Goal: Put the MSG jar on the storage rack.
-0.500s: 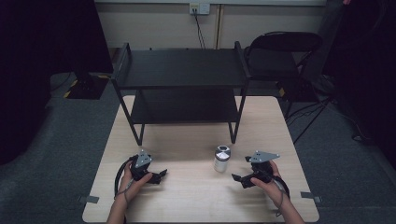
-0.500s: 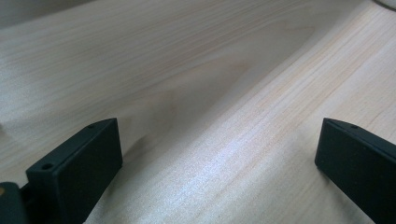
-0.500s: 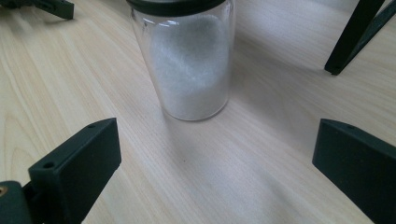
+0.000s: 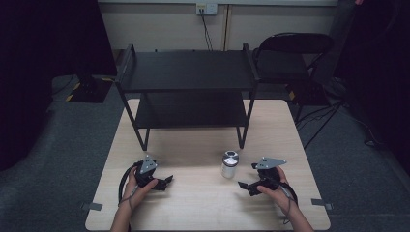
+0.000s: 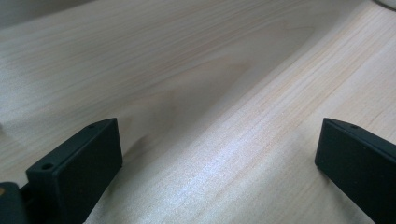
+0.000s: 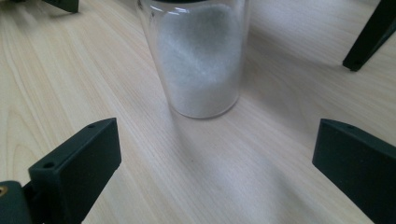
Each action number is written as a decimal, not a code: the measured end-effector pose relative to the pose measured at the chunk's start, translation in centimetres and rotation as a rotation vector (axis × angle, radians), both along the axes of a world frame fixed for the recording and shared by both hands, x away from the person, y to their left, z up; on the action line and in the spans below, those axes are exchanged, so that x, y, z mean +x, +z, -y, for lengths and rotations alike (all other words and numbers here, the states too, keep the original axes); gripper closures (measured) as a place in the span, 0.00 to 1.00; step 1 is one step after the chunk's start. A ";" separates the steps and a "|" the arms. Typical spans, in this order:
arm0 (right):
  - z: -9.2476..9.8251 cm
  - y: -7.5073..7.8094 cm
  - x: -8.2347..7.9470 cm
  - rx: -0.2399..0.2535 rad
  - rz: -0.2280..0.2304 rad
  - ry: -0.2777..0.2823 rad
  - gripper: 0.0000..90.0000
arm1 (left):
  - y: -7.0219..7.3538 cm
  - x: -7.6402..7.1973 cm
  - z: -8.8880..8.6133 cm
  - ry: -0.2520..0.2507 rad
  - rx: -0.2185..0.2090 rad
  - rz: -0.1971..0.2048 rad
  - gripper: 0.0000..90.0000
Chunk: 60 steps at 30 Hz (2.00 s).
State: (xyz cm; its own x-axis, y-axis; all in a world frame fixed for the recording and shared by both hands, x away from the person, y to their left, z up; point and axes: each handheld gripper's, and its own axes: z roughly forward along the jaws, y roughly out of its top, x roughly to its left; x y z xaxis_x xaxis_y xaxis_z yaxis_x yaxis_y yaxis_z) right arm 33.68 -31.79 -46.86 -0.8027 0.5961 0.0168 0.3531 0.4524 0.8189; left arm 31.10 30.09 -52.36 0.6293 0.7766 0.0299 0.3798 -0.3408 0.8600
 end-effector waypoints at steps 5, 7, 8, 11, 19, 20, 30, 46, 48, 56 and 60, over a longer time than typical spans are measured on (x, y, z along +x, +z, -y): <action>-0.7 0.2 0.4 -0.010 0.002 0.012 0.00 | 0.0 0.0 0.0 0.000 0.000 0.000 0.00; -1.2 0.3 0.6 -0.021 0.008 0.018 0.00 | 0.0 0.0 0.0 0.000 0.000 0.000 0.00; -1.7 0.5 0.8 -0.022 0.013 0.019 0.00 | 0.0 0.0 0.0 0.001 -0.003 0.000 0.00; -2.2 0.6 1.1 -0.027 0.019 0.026 0.00 | 0.0 0.0 0.0 0.000 0.000 0.000 0.00; -4.7 0.7 2.5 -0.049 0.042 0.060 0.08 | 0.0 0.0 0.0 0.000 -0.001 0.000 0.00; -4.7 0.7 2.5 -0.049 0.042 0.060 0.08 | 0.0 0.0 0.0 0.000 -0.001 0.000 0.00; -5.8 0.1 3.2 -0.067 0.072 0.062 0.34 | 0.0 0.0 0.0 0.000 -0.003 -0.002 0.00; -5.6 -0.2 2.9 -0.047 0.075 0.050 0.34 | 0.0 0.0 0.0 0.001 -0.006 -0.001 0.00; -5.6 -0.1 2.9 -0.047 0.071 0.051 0.34 | 0.0 0.0 0.0 0.001 -0.006 -0.002 0.00; -5.8 1.1 2.8 -0.046 0.060 0.076 0.34 | 0.0 0.0 0.0 0.000 -0.004 -0.002 0.00; -5.9 2.0 2.6 -0.042 0.059 0.080 0.34 | 0.0 0.0 0.0 0.000 -0.003 -0.002 0.00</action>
State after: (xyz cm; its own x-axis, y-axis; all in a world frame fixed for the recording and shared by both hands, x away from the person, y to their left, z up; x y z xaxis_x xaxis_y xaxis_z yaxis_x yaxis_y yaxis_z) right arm 36.30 -25.94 -44.88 -0.8464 0.5296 -0.0555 0.2665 0.5116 0.8169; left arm 31.11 30.11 -52.37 0.6295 0.7766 0.0268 0.3812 -0.3387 0.8602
